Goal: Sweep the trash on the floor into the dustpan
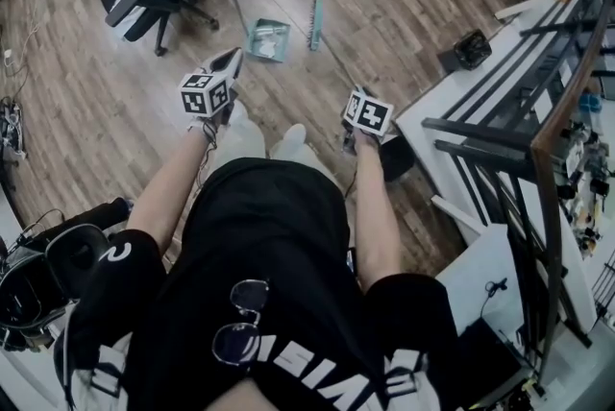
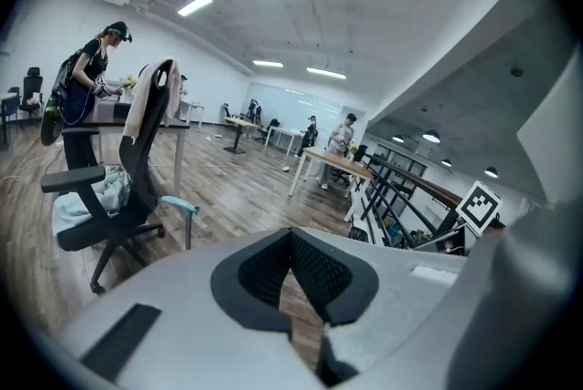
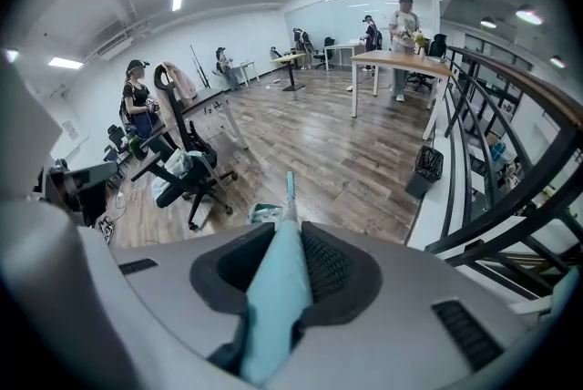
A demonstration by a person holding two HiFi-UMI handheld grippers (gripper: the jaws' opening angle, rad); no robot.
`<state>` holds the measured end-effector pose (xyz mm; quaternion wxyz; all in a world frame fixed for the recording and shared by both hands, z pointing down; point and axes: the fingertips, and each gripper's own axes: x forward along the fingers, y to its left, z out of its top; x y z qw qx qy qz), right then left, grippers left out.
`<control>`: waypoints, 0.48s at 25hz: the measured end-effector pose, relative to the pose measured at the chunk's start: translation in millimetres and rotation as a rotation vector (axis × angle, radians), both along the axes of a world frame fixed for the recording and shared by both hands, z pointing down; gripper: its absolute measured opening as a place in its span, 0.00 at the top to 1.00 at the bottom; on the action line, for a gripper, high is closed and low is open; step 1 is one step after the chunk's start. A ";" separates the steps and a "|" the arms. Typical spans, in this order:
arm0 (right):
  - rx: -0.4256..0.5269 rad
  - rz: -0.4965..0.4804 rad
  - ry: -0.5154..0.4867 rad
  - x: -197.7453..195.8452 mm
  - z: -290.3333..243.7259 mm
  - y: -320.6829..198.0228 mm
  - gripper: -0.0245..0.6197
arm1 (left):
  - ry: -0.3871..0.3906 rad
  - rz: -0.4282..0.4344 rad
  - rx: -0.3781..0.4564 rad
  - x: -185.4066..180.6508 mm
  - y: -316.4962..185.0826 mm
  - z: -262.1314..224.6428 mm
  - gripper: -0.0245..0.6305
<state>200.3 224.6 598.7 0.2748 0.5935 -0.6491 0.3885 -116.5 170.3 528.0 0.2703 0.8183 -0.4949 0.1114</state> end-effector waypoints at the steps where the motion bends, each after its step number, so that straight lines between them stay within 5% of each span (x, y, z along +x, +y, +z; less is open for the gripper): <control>1: 0.001 0.003 0.004 2.8 -0.4 1.4 0.83 | 0.000 0.002 0.001 1.6 0.3 -0.7 0.97; 12: 0.002 0.008 -0.066 -5.4 0.0 8.6 0.83 | -0.012 0.008 -0.011 5.2 4.5 2.1 0.97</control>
